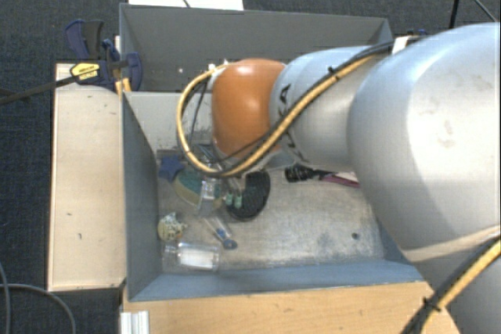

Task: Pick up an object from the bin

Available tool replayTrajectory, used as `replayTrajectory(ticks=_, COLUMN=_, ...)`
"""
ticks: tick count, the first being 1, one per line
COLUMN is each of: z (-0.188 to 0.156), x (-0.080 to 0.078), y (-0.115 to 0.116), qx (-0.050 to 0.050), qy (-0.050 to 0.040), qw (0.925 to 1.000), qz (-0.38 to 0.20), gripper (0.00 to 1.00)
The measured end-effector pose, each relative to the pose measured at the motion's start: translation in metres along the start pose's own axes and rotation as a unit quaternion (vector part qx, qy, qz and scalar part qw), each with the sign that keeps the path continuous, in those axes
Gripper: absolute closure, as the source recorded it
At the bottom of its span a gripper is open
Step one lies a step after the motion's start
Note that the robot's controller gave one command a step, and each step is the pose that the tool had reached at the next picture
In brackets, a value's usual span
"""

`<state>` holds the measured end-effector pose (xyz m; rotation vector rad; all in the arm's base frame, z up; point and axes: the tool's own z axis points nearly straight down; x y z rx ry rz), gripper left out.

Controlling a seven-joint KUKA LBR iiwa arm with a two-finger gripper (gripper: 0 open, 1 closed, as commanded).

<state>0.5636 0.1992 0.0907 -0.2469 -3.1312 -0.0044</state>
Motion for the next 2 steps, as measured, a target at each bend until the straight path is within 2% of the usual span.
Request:
replayTrajectory(ticks=1, z=-0.071, x=0.002, y=0.006, qx=-0.001, qy=-0.0043, qw=1.0, qz=-0.004, gripper=1.0)
replayTrajectory(ticks=2, z=-0.186, x=0.008, y=0.001, qx=-0.002, qy=-0.0054, qw=1.0, qz=-0.003, gripper=1.0)
